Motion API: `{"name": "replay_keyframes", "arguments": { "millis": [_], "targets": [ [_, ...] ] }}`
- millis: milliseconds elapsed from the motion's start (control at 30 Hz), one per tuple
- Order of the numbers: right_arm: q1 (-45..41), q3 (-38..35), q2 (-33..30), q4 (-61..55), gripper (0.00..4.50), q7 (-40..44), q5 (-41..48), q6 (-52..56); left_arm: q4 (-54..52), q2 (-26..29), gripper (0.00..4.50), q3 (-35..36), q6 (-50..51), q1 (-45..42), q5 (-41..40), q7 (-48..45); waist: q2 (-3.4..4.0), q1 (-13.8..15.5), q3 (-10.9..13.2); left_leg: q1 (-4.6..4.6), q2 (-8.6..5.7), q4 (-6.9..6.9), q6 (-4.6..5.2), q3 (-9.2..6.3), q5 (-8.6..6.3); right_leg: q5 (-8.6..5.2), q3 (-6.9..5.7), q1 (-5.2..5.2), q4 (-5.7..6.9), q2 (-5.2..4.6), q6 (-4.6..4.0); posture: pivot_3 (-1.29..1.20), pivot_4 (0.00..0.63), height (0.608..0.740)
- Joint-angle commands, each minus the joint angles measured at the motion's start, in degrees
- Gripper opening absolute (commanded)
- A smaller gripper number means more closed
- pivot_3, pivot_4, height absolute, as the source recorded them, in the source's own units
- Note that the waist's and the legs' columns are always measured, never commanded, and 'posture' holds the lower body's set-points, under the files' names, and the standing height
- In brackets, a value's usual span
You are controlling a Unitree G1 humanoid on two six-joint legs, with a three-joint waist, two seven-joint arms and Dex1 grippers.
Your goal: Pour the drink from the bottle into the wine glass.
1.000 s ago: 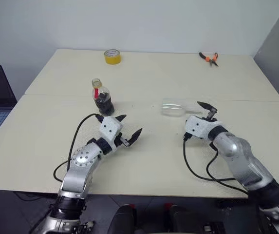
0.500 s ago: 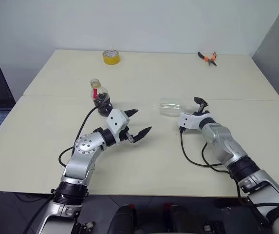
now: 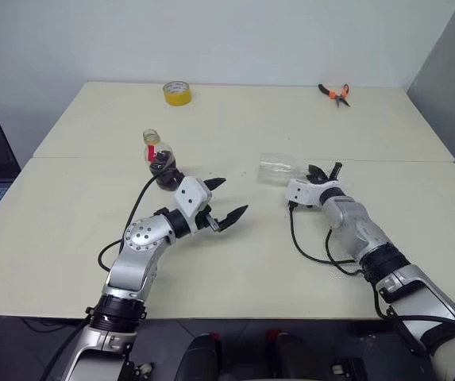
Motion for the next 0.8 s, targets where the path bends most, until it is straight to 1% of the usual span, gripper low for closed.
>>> {"name": "replay_keyframes", "arguments": {
  "millis": [33, 133, 200, 267, 300, 333, 400, 433, 467, 533, 667, 800],
  "targets": [
    [2.85, -4.48, -1.38, -12.68, 0.14, 1.0, 1.04, 2.38, -1.22, 0.76, 4.5, 1.43, -0.45, 0.72, 0.03, 1.03, 0.0, 0.01, 0.0, -0.02, 0.0, -0.01, 0.01, -0.01, 0.0, -0.01, 0.0, -0.03, 0.0, 0.0, -0.01, 0.0, 0.15, 0.74],
    [6.37, -7.54, -1.58, -22.24, 0.14, 4.13, 2.36, 5.05, -1.57, 1.33, 4.5, 2.5, 0.1, 1.25, -0.11, 2.11, 0.0, 0.02, 0.0, -0.3, 0.0, 0.04, 0.01, 0.01, 0.0, -0.01, 0.02, -0.3, 0.09, -0.01, 0.0, 0.0, 0.15, 0.74],
    [9.59, -10.15, -0.9, -29.58, 0.14, 7.16, 5.94, 5.69, -1.7, 1.68, 4.5, 3.96, 0.74, 2.11, -0.89, 3.15, 0.0, 0.06, 0.0, -0.38, 0.0, 0.07, 0.02, -0.01, -0.01, -0.01, 0.01, -0.4, 0.15, -0.01, -0.01, 0.0, 0.15, 0.74],
    [12.75, -12.8, 1.36, -34.26, 0.14, 9.91, 12.45, 4.93, -1.85, 2.33, 4.5, 5.26, 0.58, 3.48, -2.36, 2.16, 0.0, 0.06, 0.0, -0.37, 0.01, 0.06, 0.08, -0.02, -0.05, -0.01, 0.0, -0.4, 0.16, -0.01, -0.01, 0.0, 0.15, 0.74],
    [14.43, -14.09, 3.07, -35.84, 0.14, 11.08, 17.23, 2.62, -2.36, 2.91, 4.5, 5.9, 0.94, 4.62, -3.99, 0.42, 0.0, 0.02, 0.0, -0.37, 0.03, 0.05, 0.12, -0.03, -0.07, -0.01, -0.02, -0.39, 0.16, 0.0, -0.01, 0.0, 0.15, 0.74],
    [16.15, -15.63, 6.13, -37.18, 0.14, 12.3, 22.82, 1.67, -3.16, 3.96, 4.5, 6.43, 2.3, 5.94, -6.59, -2.54, 0.01, -0.08, -0.01, -0.36, 0.04, 0.04, 0.12, -0.04, -0.07, -0.01, -0.03, -0.39, 0.17, 0.01, -0.01, 0.0, 0.15, 0.74],
    [18.25, -17.69, 10.3, -38.15, 0.14, 14.15, 30.45, -0.71, -4.45, 5.75, 4.5, 7.32, 5.74, 7.5, -10.81, -6.46, 0.02, -0.3, 0.0, -0.32, 0.1, 0.0, 0.13, -0.04, -0.08, -0.02, -0.04, -0.38, 0.17, 0.05, -0.03, 0.0, 0.15, 0.74],
    [19.16, -18.08, 12.5, -37.6, 0.14, 16.61, 35.16, -2.6, -5.41, 7.19, 4.5, 8.11, 8.44, 8.45, -13.48, -8.51, 0.02, -0.31, 0.0, -0.32, 0.09, 0.0, 0.13, -0.04, -0.07, -0.02, -0.04, -0.38, 0.19, 0.05, -0.04, 0.0, 0.15, 0.74],
    [19.43, -18.45, 14.28, -36.37, 0.14, 18.19, 38.31, -2.82, -6.33, 8.37, 4.5, 8.71, 9.99, 9.11, -15.15, -10.0, 0.02, -0.3, 0.01, -0.33, 0.09, 0.0, 0.13, -0.04, -0.07, -0.04, -0.04, -0.4, 0.23, 0.05, -0.06, 0.0, 0.15, 0.74],
    [19.01, -18.85, 17.33, -32.45, 0.14, 22.04, 44.2, -6.57, -8.22, 10.64, 4.5, 9.52, 13.06, 10.0, -18.2, -12.44, 0.04, -0.25, 0.03, -0.32, 0.07, 0.02, 0.13, -0.06, -0.07, -0.04, -0.05, -0.4, 0.28, 0.03, -0.07, 0.0, 0.15, 0.74],
    [14.24, -17.93, 20.67, -20.59, 0.14, 24.63, 46.17, -13.43, -10.61, 13.2, 4.5, 10.54, 16.14, 10.31, -20.82, -13.98, 0.04, -0.01, 0.03, -0.28, 0.02, 0.07, 0.13, -0.1, -0.07, -0.05, -0.09, -0.34, 0.27, 0.01, -0.08, 0.0, 0.15, 0.74],
    [10.6, -17.59, 22.81, -10.93, 0.14, 27.93, 47.64, -19.26, -11.35, 14.44, 4.5, 11.68, 16.06, 10.67, -21.16, -14.43, 0.04, -0.11, 0.03, -0.27, 0.02, 0.04, 0.11, -0.09, -0.06, -0.05, -0.07, -0.36, 0.26, 0.01, -0.09, 0.0, 0.15, 0.74]
  ]
}}
